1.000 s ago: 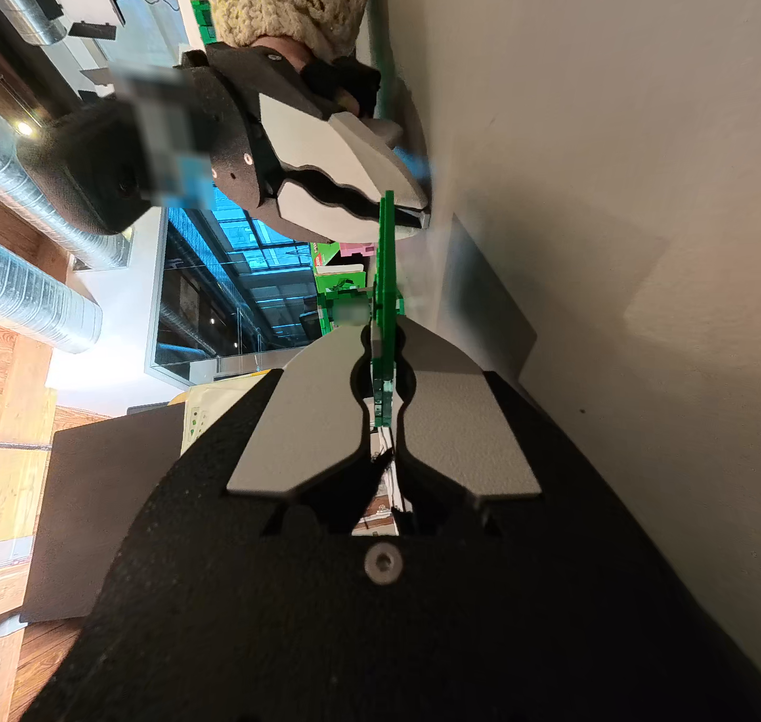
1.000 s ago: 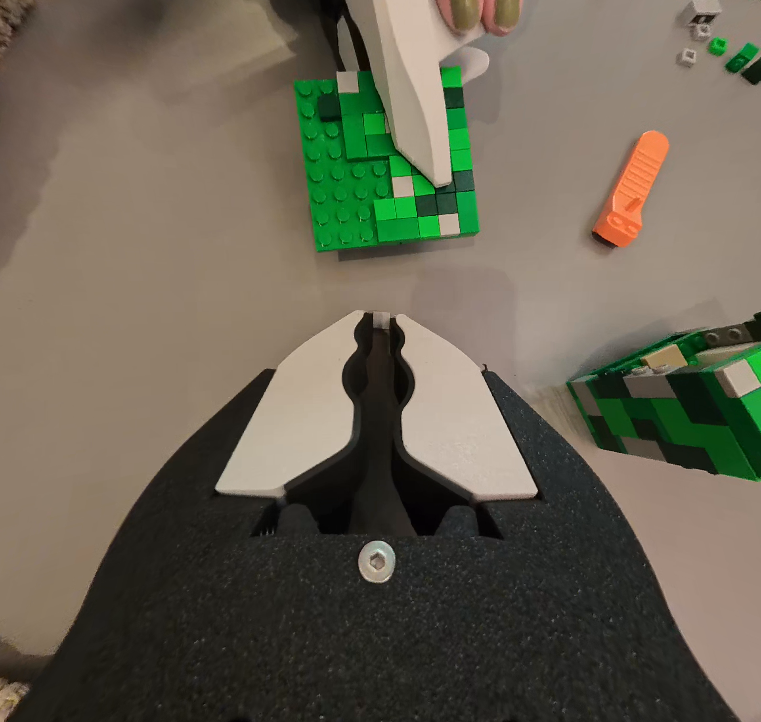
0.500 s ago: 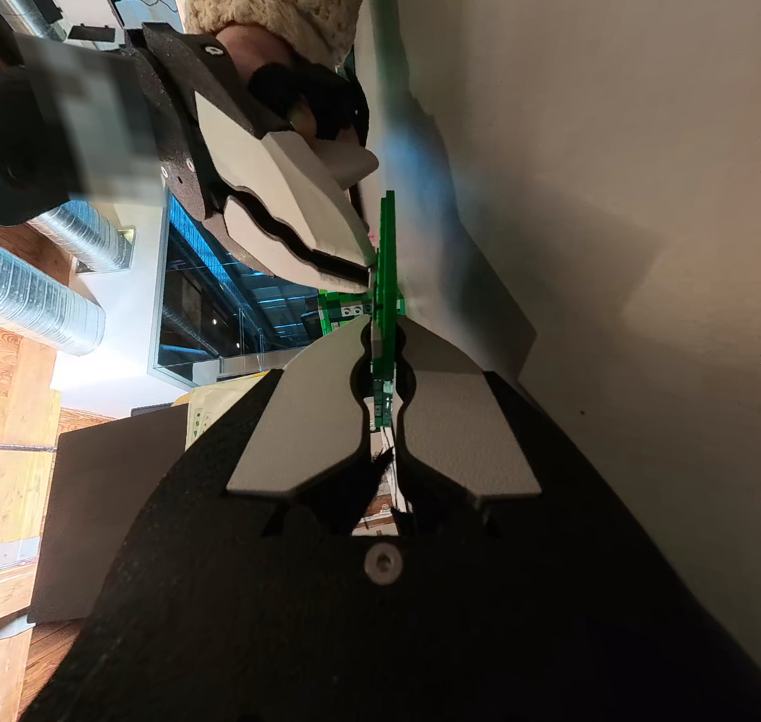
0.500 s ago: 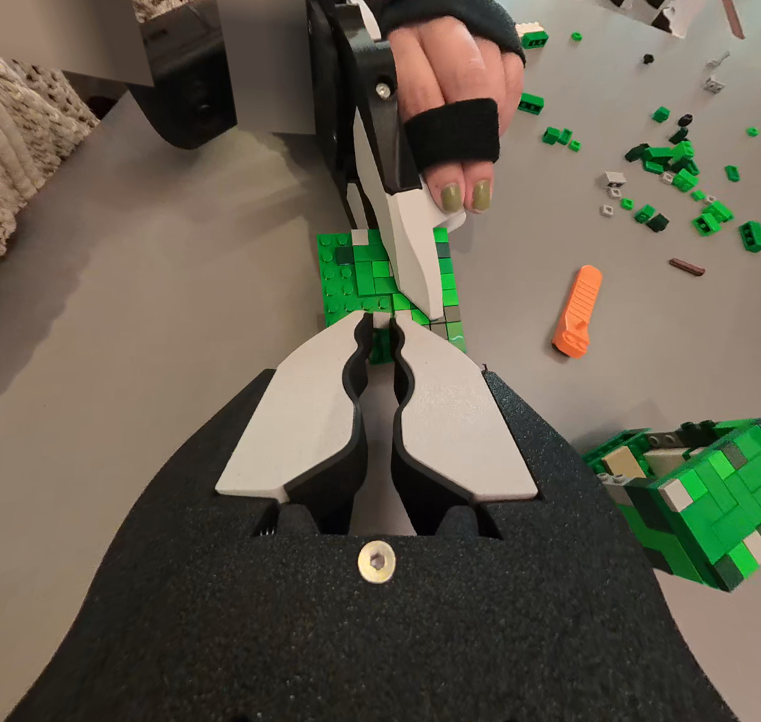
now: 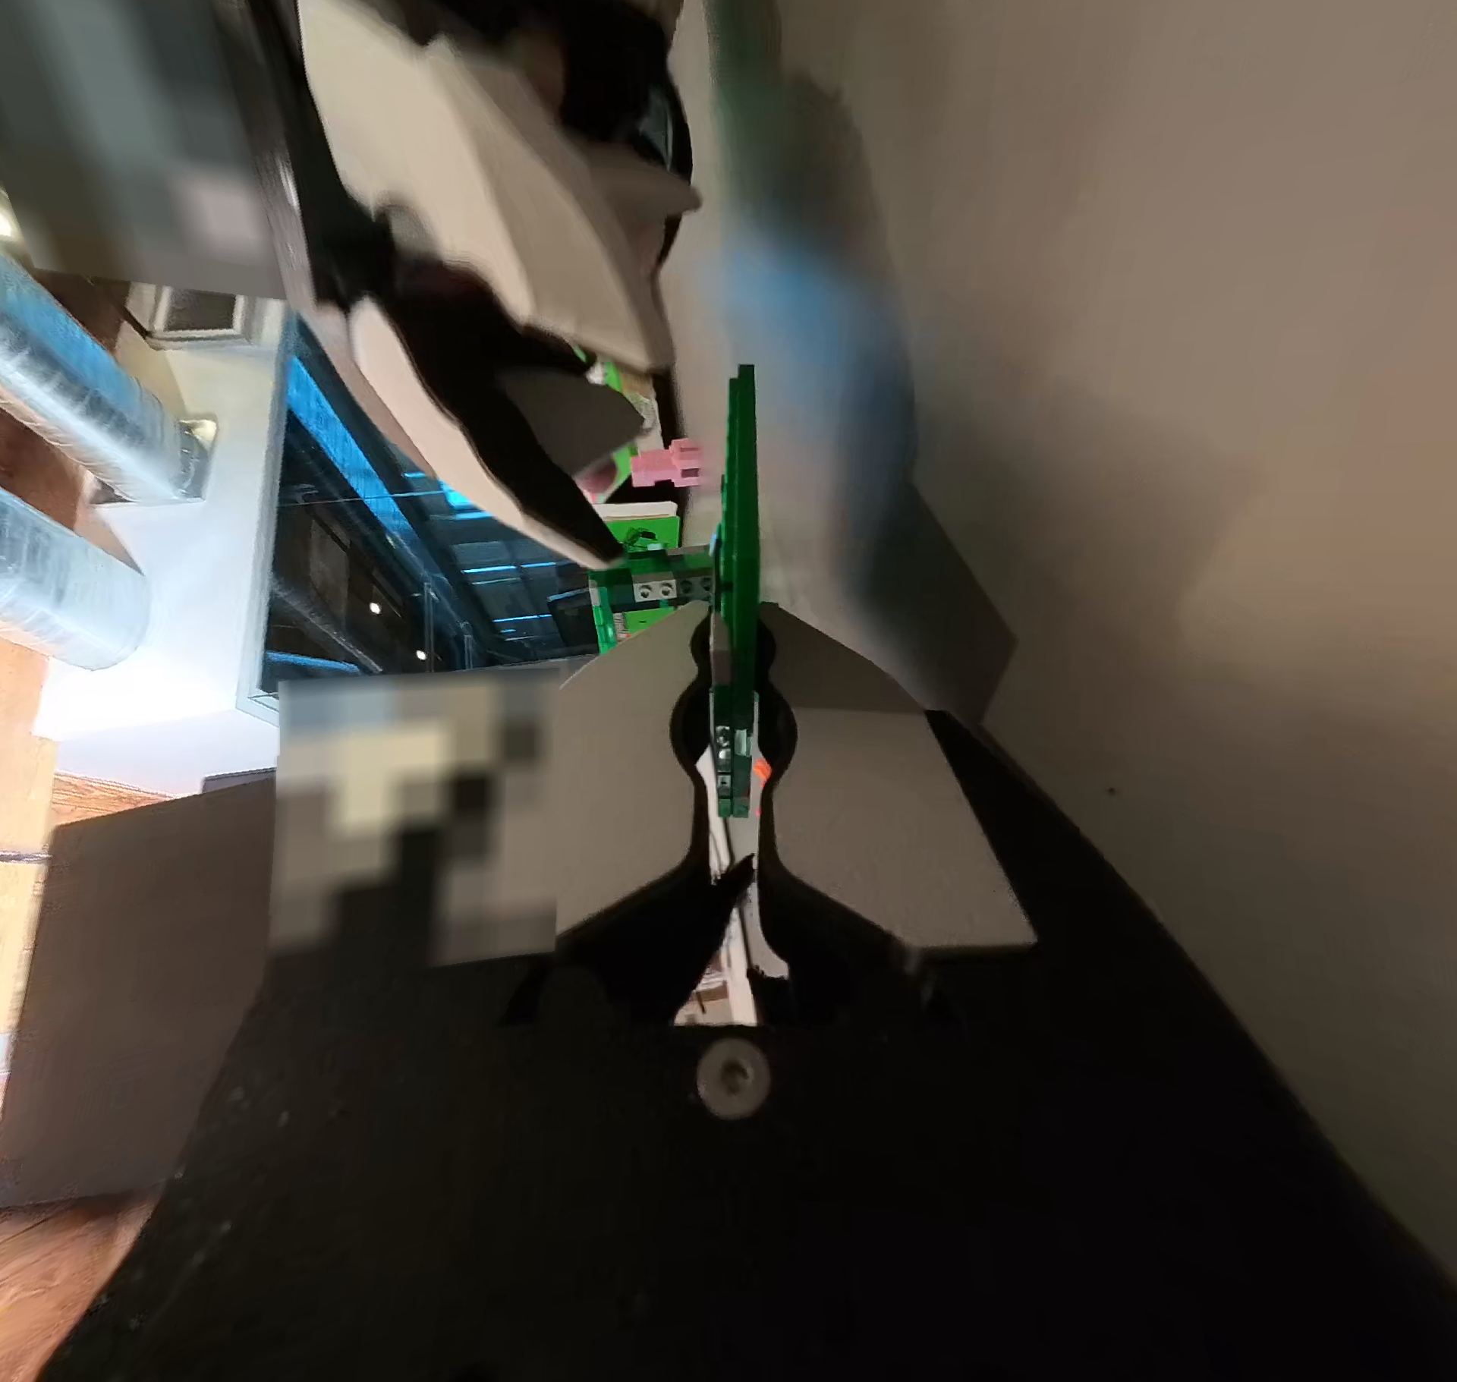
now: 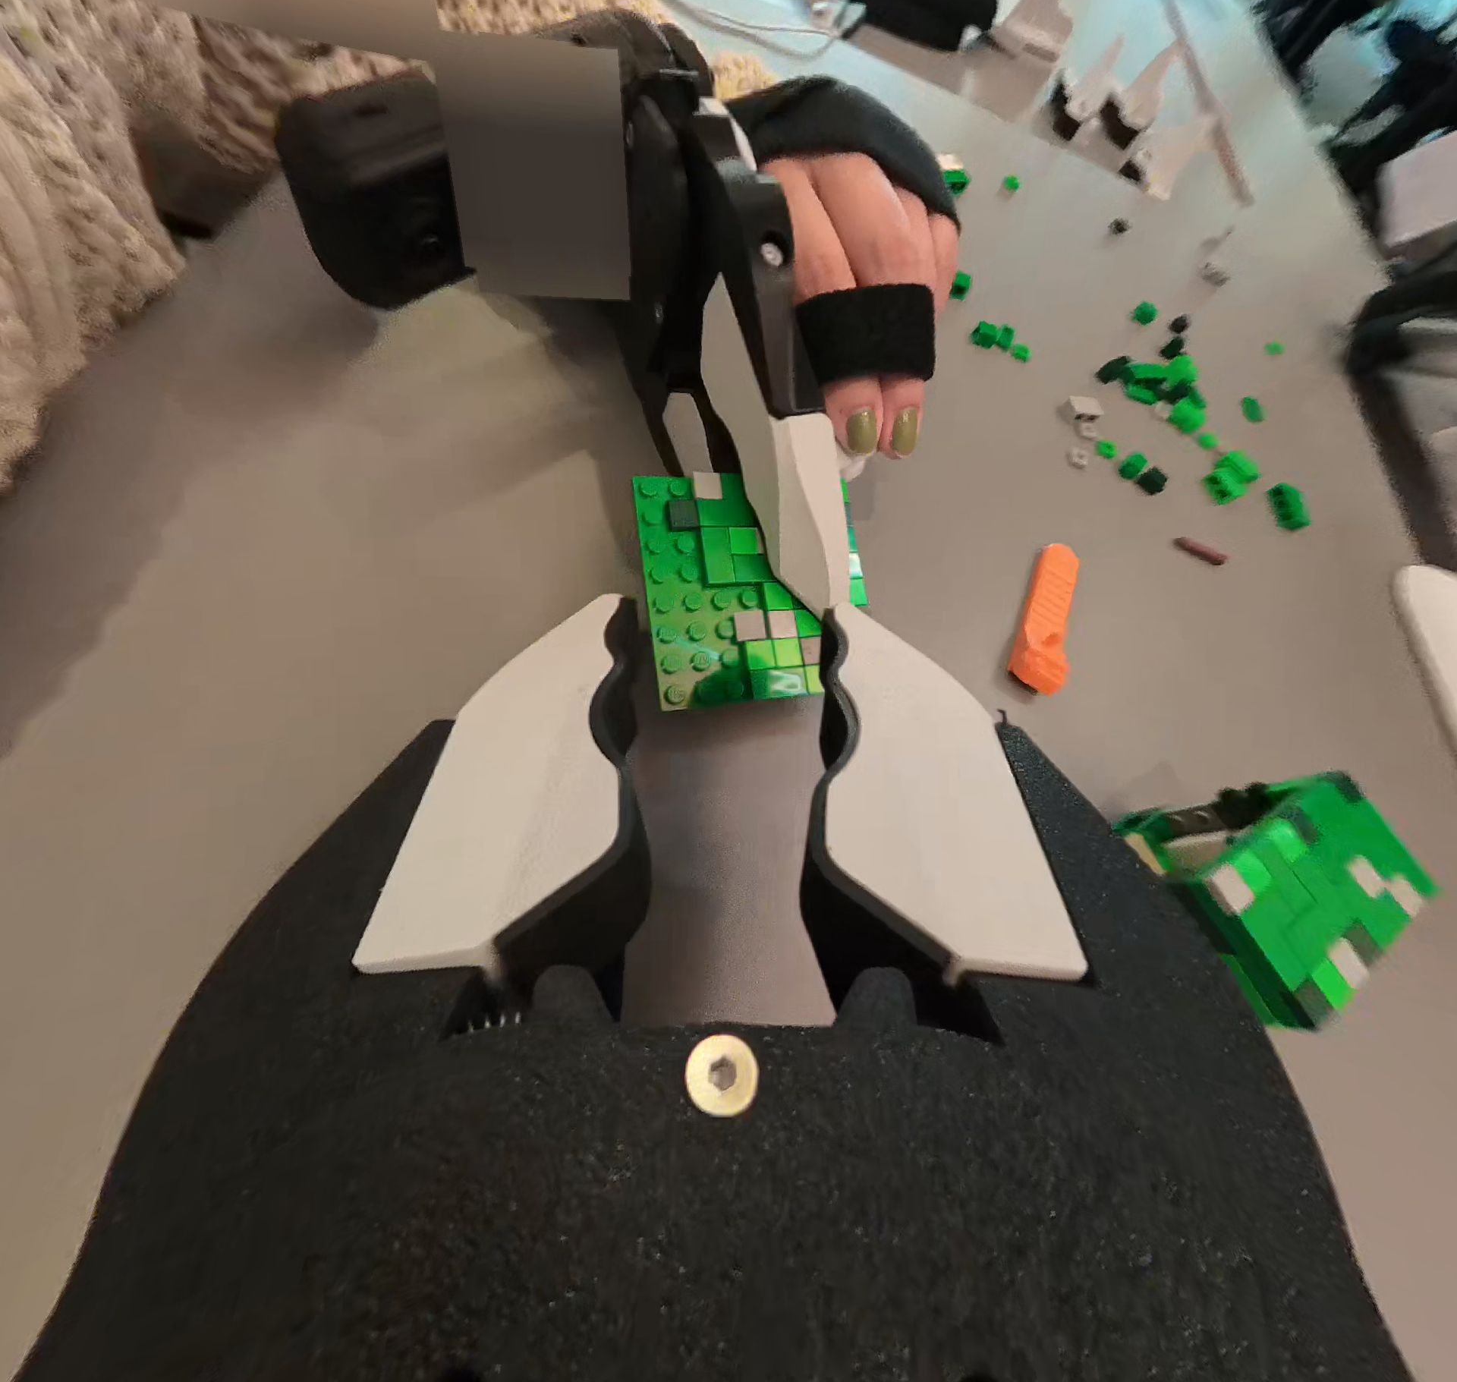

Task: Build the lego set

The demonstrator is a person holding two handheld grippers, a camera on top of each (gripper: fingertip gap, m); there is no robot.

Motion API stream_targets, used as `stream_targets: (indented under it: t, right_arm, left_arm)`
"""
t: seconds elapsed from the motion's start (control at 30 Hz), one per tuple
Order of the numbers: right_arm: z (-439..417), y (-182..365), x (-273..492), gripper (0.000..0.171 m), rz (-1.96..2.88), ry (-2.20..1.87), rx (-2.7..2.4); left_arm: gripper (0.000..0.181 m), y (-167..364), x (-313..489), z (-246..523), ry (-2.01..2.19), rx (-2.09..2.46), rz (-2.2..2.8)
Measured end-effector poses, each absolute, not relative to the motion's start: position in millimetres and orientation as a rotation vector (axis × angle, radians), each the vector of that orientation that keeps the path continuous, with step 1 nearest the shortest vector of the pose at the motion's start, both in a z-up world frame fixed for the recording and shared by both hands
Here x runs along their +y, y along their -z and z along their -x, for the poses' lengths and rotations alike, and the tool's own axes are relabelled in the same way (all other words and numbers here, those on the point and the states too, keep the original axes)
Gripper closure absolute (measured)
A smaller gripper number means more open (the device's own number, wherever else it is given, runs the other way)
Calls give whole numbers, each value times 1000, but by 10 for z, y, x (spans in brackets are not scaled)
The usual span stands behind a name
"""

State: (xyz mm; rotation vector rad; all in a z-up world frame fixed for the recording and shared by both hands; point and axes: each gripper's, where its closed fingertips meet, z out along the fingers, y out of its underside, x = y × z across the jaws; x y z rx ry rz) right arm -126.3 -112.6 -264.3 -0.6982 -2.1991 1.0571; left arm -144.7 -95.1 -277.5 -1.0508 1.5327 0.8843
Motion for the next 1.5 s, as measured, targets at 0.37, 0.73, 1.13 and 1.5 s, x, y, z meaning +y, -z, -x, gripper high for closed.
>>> stream_targets:
  t: [0.37,0.73,1.13,1.5]
  right_arm:
    - [1341,2896,-1063,140,560,-301,-1950]
    - [1464,2844,-911,147,510,-115,-1809]
    - [1487,2860,-914,161,473,-67,-1790]
    - [1505,2883,-927,161,448,-43,-1808]
  left_arm:
    - [175,2830,-898,1499,-812,1509,1182]
    - [175,2859,-862,1542,-753,1478,1291]
    - [175,2854,-856,1562,-753,1471,1310]
    - [175,2855,-862,1558,-800,1490,1288]
